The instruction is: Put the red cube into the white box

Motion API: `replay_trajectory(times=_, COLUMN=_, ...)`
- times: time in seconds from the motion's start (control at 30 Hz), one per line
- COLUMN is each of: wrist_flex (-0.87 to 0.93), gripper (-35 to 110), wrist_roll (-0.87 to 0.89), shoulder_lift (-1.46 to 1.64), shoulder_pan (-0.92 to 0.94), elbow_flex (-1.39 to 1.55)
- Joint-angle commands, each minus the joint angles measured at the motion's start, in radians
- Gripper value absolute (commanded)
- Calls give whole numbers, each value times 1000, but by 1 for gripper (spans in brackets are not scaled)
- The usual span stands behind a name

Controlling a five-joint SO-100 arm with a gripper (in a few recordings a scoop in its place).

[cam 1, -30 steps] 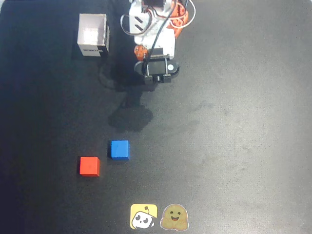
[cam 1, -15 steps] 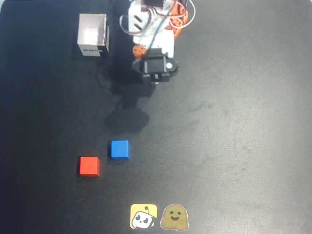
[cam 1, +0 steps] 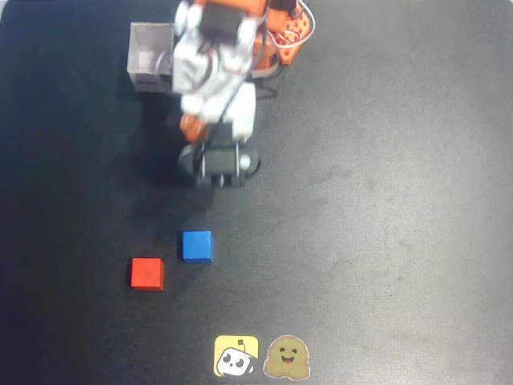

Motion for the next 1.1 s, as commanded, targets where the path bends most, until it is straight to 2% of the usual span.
replay_trajectory(times=0.0, wrist_flex=-48, gripper=0, wrist_roll=-71, shoulder_lift=-133, shoulder_pan=46, elbow_flex=-141)
replay_trajectory(times=0.47, wrist_flex=-118, gripper=0, wrist_roll=-212, shoulder_lift=-526, shoulder_pan=141, elbow_flex=-499)
replay_trajectory(times=1.07, wrist_flex=-115, gripper=0, wrist_roll=-155, shoulder_lift=-877, shoulder_pan=120, elbow_flex=-842)
